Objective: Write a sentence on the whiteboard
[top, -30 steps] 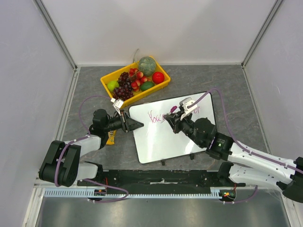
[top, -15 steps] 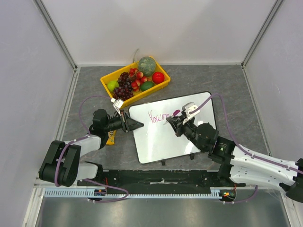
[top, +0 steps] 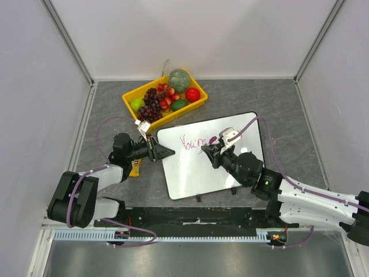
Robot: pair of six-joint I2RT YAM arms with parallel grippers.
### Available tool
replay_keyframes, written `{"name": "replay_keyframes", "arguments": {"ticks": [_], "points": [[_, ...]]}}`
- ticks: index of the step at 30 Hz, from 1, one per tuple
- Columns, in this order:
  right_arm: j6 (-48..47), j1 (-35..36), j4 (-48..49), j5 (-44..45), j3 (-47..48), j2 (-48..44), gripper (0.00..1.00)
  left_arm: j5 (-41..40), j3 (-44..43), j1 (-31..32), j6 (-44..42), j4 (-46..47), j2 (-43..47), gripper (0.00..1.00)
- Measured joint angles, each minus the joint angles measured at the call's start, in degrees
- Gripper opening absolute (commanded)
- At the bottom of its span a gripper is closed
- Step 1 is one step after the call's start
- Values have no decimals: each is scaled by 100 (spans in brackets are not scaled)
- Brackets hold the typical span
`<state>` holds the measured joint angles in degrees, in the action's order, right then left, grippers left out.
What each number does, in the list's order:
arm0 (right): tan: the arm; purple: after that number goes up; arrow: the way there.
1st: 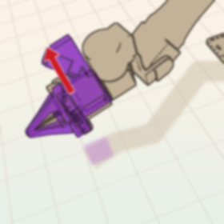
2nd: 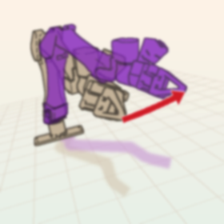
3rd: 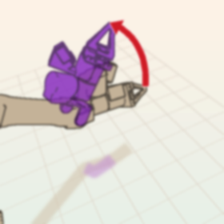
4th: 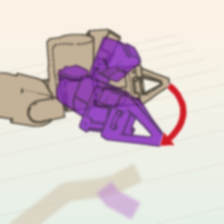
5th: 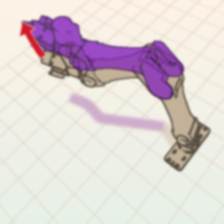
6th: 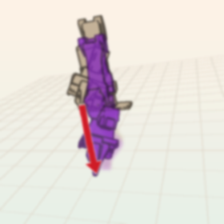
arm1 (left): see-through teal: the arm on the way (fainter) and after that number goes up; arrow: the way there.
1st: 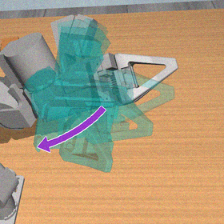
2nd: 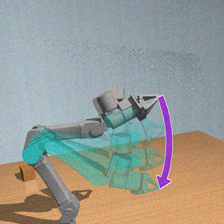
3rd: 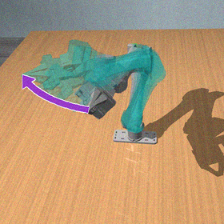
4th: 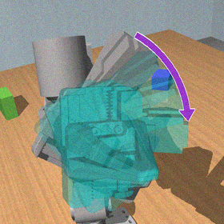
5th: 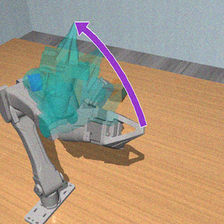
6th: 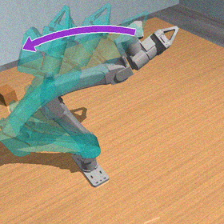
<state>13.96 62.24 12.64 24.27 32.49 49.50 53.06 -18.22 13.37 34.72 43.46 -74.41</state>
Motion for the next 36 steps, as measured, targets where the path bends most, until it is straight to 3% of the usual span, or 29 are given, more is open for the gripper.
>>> {"name": "replay_keyframes", "arguments": {"ticks": [20,36], "points": [[168,131,1025,-214,-22,1180,0,0,0,0,-2,-2,0,2],[299,131,1128,-120,-63,1401,0,0,-2,0,0,-2,0,2]]}}
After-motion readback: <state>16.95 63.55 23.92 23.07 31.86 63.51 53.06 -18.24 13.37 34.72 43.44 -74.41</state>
